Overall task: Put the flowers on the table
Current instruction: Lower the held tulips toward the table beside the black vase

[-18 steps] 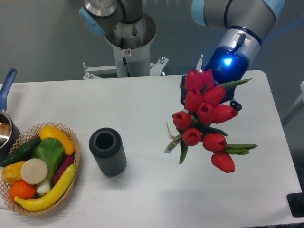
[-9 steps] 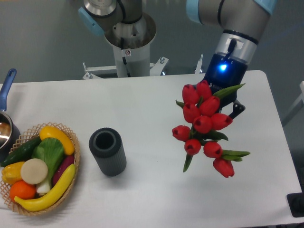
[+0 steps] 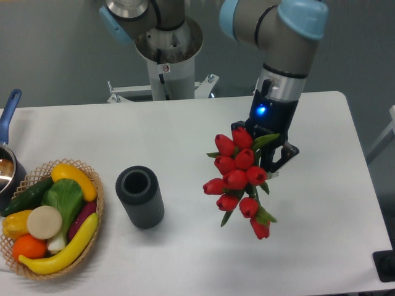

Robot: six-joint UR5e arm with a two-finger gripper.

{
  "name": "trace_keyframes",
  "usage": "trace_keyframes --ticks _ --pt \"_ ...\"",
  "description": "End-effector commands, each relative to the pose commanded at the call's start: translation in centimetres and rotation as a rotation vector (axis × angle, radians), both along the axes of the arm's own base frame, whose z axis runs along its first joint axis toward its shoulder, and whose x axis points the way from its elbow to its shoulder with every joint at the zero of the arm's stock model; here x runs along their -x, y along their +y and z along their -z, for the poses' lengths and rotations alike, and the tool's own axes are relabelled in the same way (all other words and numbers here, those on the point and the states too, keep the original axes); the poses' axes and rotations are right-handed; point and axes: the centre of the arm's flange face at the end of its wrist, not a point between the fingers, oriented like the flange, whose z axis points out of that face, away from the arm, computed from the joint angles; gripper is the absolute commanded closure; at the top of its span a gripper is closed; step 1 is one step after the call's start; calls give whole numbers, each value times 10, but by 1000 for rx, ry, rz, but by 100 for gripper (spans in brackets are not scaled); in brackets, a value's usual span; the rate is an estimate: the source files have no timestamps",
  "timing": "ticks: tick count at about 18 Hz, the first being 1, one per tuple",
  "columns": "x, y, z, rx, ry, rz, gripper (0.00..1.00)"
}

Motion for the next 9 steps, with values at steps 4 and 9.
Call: trace_keyframes --ticks 4,9 --pt "6 -9 23 154 36 68 63" --pt "2 1 68 311 39 157 63"
